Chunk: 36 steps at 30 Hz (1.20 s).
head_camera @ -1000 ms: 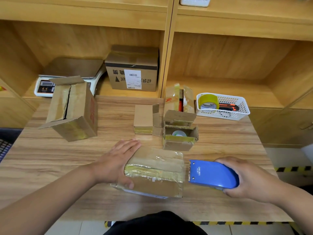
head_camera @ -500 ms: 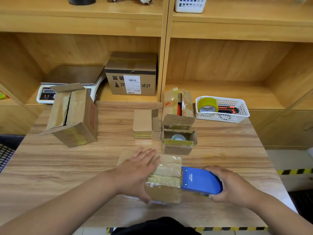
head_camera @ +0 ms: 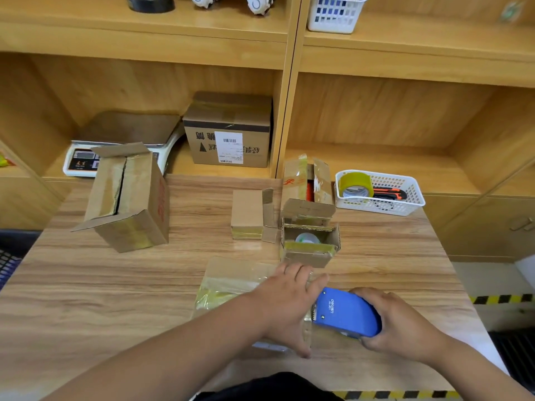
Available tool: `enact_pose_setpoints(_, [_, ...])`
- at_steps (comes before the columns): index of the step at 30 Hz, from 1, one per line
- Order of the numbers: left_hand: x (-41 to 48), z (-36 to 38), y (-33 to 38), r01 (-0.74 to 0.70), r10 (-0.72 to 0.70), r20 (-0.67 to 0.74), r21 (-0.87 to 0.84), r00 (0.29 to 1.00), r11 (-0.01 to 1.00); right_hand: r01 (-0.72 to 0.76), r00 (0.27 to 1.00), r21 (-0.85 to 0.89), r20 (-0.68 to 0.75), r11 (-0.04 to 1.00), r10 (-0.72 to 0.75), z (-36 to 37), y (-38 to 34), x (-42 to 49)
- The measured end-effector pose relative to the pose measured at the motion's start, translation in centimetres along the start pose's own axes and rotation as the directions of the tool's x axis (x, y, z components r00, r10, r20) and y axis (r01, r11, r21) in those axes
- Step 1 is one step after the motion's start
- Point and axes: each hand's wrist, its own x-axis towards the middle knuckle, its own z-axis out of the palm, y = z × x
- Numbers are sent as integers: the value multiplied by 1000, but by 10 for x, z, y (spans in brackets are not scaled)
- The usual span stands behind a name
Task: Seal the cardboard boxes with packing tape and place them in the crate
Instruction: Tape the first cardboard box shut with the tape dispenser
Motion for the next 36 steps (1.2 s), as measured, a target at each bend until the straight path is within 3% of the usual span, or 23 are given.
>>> enact_pose_setpoints(6, [-45,-17,-44,4,-54,-200,-241,978,971,98,991,-112,-78,989,-107,-41,-59,5])
enact_pose_setpoints(9, [-73,-21,-68,50,-132,-178,-404,975,913,161,982,-177,-65,971,-175,-47,-96,22])
enact_pose_setpoints(14, [-119,-21,-99,158,-267,-136,-529,954,834,205,977,-223,-5,953,-212,-39,-147,58])
enact_pose_setpoints(18, [-146,-23,-114,150,-367,-150,-726,918,671,260,964,-238,18,936,-264,-32,-187,82])
enact_pose_setpoints(25, [-188,-5,-151,267,-515,-45,-815,856,515,375,927,-363,148,853,-345,-8,-250,113])
enact_pose_setpoints(32, [-206,10,-177,392,-533,50,-736,845,552,437,899,-479,219,761,-379,-2,-283,135])
enact_pose_setpoints(36, [-204,13,-182,354,-474,-1,-663,880,659,447,893,-427,267,786,-362,-16,-268,136])
